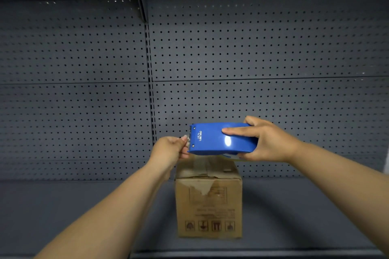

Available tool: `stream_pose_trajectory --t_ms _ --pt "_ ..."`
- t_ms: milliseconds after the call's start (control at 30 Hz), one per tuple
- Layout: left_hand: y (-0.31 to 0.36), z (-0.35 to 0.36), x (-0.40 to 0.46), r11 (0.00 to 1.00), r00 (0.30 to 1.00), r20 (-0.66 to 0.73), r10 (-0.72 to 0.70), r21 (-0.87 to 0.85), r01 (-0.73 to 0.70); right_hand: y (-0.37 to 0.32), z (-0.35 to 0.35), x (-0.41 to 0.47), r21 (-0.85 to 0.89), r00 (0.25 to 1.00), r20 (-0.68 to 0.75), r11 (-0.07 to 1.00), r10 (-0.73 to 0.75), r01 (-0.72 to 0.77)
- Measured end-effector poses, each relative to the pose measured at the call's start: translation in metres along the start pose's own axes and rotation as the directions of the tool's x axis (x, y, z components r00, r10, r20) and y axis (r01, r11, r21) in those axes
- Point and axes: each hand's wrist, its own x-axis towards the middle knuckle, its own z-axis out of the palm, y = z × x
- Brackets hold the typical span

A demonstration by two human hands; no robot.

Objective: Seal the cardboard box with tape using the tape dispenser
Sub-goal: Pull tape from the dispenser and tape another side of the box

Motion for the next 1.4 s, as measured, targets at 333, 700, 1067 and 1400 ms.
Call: stream_pose_trajectory --t_ms 333,700,1067,1400 --pt "-0.021 -0.039 -0.042 0.992 0.988 -0.097 -0.119 0.041 0.123 0.019 -0.045 -0.080 -0.086 0.986 0.052 0.984 0.160 -0.156" --pt "-0.037 -0.023 -0.039 0.953 0.980 -0.135 -0.145 0.246 0.175 0.025 -0.039 -0.094 -0.125 0.976 0.081 0.974 0.200 -0.189" --pt "-0.060 -0.020 -0.025 0.889 0.979 -0.122 -0.166 0.411 0.202 0.037 -0.027 -0.089 -0.137 0.965 0.127 0.967 0.231 -0.214" --pt "-0.063 -0.016 -0.033 0.919 0.927 -0.037 -0.373 0.124 0.375 0.048 -0.013 -0.090 -0.099 0.965 0.124 0.970 0.232 -0.220"
